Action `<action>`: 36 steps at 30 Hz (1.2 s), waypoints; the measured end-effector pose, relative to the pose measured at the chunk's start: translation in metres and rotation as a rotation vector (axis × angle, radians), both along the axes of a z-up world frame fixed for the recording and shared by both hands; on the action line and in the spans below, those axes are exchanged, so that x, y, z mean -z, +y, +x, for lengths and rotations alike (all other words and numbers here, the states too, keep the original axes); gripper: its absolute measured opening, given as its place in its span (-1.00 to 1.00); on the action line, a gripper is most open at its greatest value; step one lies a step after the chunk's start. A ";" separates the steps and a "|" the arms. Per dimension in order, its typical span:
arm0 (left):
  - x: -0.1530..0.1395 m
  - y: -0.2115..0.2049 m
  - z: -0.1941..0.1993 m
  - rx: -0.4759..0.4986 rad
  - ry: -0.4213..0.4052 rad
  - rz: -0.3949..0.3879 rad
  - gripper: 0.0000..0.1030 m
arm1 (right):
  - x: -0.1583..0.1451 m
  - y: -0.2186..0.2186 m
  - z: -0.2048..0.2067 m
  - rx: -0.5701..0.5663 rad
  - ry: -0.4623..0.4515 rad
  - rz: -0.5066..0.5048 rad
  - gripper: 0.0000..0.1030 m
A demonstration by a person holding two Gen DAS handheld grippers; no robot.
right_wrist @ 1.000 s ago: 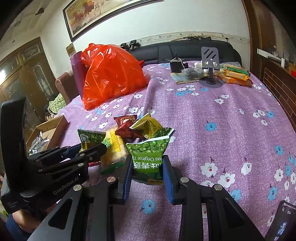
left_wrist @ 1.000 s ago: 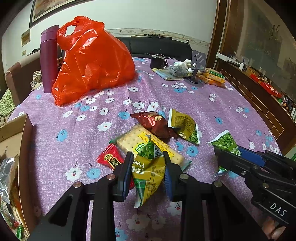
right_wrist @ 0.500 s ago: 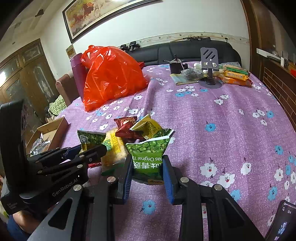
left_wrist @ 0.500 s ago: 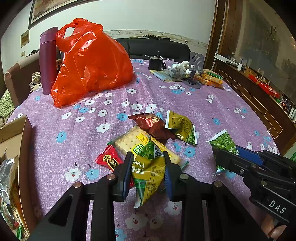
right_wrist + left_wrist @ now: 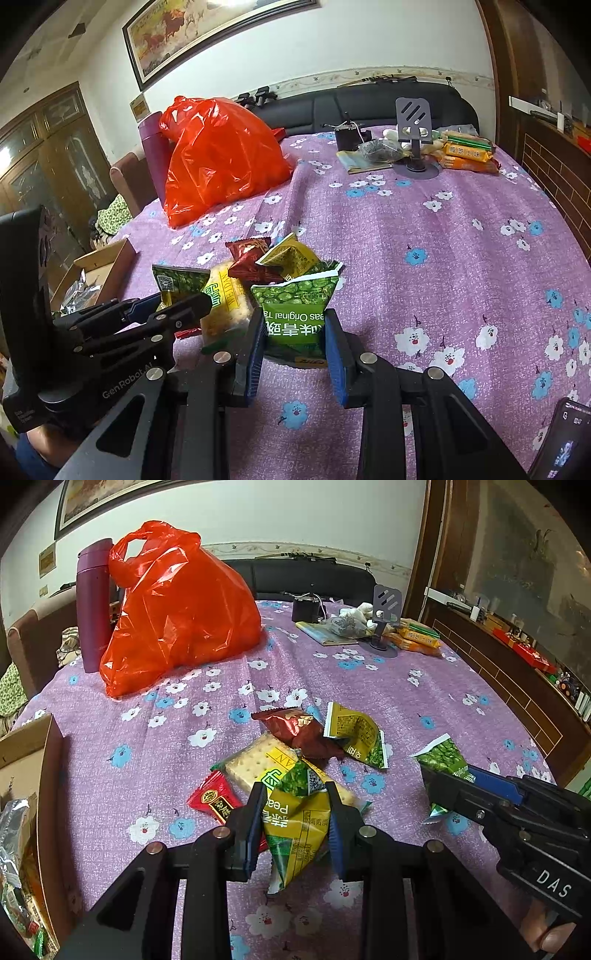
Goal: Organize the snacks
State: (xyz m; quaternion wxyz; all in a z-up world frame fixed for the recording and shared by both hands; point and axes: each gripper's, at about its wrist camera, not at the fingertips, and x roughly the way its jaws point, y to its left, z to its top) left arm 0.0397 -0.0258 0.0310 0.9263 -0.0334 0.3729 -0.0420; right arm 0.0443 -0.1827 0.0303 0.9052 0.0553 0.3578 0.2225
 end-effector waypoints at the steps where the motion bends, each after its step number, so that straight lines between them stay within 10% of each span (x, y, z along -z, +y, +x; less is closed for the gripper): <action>1: 0.000 0.000 0.000 0.000 0.000 0.001 -0.44 | -0.001 0.000 0.000 0.000 0.000 0.001 -0.36; 36: -0.008 -0.006 -0.010 -0.068 -0.090 0.141 -0.44 | -0.010 0.000 -0.011 -0.032 -0.065 0.052 -0.36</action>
